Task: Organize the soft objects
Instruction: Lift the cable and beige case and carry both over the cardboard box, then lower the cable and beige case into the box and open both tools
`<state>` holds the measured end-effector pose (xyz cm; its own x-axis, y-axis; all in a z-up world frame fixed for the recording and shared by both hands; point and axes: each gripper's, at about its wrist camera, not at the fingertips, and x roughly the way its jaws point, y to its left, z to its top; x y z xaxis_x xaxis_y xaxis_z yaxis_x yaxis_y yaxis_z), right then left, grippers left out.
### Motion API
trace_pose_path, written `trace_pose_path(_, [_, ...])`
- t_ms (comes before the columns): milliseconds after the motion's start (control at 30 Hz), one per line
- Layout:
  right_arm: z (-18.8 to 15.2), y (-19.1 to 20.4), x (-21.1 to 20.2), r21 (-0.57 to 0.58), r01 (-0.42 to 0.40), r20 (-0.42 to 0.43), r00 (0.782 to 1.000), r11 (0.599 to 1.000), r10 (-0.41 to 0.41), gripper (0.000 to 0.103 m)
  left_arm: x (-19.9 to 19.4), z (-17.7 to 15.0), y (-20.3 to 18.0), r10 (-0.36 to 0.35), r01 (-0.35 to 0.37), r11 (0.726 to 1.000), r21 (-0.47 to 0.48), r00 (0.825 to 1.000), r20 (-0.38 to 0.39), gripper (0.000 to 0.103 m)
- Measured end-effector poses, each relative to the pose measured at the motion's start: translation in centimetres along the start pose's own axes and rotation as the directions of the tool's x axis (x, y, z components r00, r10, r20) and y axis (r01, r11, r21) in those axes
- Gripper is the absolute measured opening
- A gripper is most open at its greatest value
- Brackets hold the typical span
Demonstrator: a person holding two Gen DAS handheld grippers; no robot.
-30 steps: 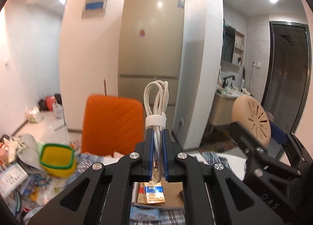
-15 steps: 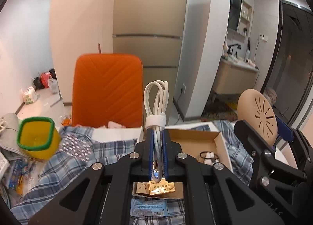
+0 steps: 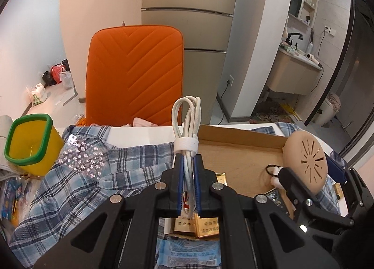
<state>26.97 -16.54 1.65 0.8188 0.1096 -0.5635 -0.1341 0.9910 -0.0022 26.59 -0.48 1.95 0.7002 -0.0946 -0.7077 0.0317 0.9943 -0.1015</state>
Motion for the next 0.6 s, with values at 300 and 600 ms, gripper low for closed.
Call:
trace_pose_path(300, [-1.2, 0.2, 1.7, -0.020, 0.009, -0.045, 0.999, 1.000, -0.010, 0.082, 0.7, -0.2, 0.1, 0.004, -0.004, 1.000, 0.010, 1.000, -0.009, 0.007])
trace_pose_path(600, [-1.2, 0.2, 1.6, -0.032, 0.033, -0.033, 0.999, 0.999, -0.034, 0.086, -0.5, 0.2, 0.3, 0.016, -0.016, 1.000, -0.002, 0.998, 0.056, 0.071])
